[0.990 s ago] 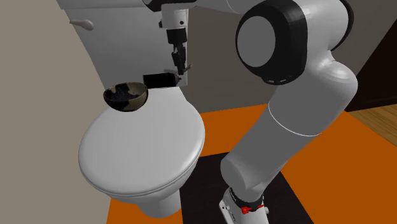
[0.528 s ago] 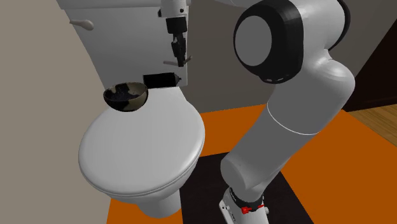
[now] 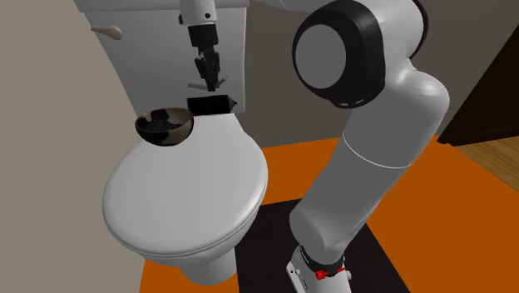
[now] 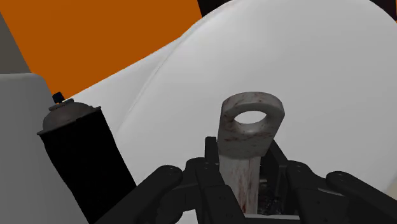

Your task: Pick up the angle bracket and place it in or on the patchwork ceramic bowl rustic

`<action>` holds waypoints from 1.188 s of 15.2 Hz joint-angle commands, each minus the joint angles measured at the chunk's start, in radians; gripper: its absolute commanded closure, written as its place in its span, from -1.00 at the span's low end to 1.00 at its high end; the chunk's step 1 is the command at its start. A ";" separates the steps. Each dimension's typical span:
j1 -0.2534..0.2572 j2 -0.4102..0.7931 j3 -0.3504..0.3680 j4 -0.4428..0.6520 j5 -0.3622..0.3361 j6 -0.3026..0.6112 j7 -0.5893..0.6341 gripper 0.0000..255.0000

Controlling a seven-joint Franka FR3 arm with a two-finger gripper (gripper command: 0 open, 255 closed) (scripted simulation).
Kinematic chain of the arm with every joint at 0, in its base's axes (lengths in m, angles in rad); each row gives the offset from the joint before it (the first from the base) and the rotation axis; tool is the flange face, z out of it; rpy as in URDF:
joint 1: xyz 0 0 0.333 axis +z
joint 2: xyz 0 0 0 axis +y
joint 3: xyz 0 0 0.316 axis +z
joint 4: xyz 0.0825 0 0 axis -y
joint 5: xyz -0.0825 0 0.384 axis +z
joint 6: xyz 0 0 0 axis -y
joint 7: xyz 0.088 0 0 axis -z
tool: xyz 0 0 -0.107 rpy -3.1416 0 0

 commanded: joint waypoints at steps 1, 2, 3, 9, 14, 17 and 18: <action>0.022 0.028 0.027 0.031 0.009 0.000 0.051 1.00; 0.033 0.044 0.039 0.047 0.013 0.001 0.075 1.00; 0.044 0.061 0.051 0.065 0.016 0.002 0.099 1.00; 0.115 0.184 0.120 0.202 0.020 -0.002 0.241 1.00; 0.137 0.213 0.137 0.179 0.019 0.052 0.275 1.00; 0.136 0.204 0.136 0.127 0.020 0.096 0.270 1.00; 0.136 0.202 0.136 0.111 0.020 0.110 0.269 1.00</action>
